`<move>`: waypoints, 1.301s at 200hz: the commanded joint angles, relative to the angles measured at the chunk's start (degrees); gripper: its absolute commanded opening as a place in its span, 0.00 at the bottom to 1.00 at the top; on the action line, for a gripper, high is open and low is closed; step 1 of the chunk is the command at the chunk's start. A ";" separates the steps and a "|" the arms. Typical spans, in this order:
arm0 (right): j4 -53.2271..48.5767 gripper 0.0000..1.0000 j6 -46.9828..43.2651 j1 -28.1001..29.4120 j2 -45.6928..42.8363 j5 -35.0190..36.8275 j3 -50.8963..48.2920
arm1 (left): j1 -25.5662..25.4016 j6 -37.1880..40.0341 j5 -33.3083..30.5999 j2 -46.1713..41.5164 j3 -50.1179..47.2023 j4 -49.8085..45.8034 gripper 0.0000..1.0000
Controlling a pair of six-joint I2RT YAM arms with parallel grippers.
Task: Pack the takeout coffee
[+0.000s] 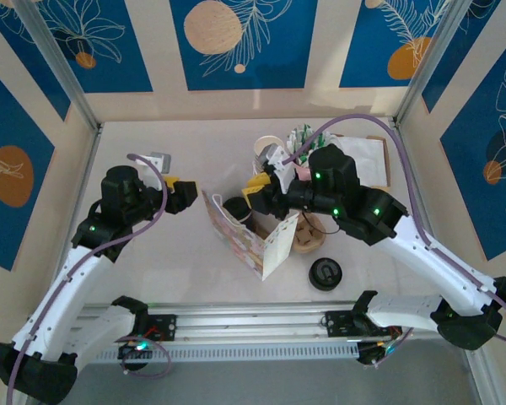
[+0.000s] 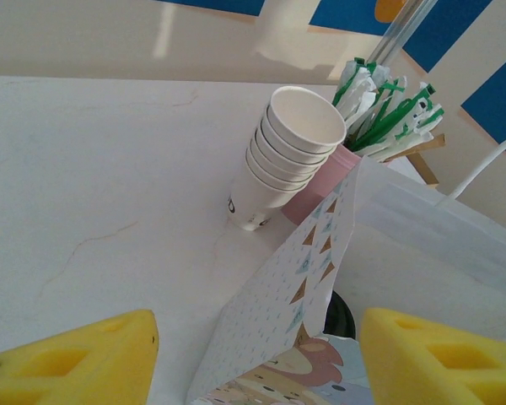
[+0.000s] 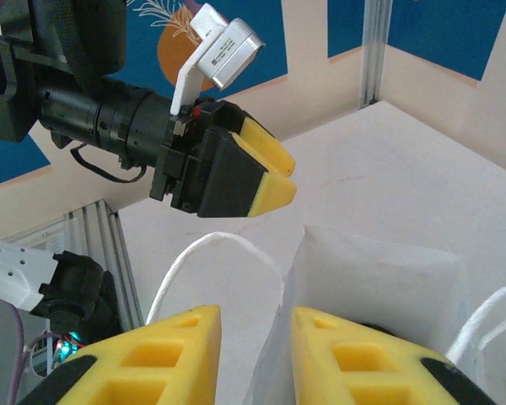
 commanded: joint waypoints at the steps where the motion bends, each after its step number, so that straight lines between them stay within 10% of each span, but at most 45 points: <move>1: 0.24 0.30 -1.47 0.39 -1.71 2.58 1.71 | 0.39 -0.52 0.71 0.16 -0.36 1.20 0.65; 66: 6.50 0.30 0.39 -7.00 -4.56 21.07 -0.70 | 0.39 -0.41 0.27 0.16 -0.27 0.66 0.65; 167: 13.35 0.43 29.57 -58.79 7.61 4.44 -11.84 | 0.36 -0.59 0.35 0.50 -0.13 0.33 0.67; 260: 4.34 0.54 20.44 -59.34 42.99 3.13 5.48 | 0.39 -1.12 1.43 0.98 -0.18 0.60 0.68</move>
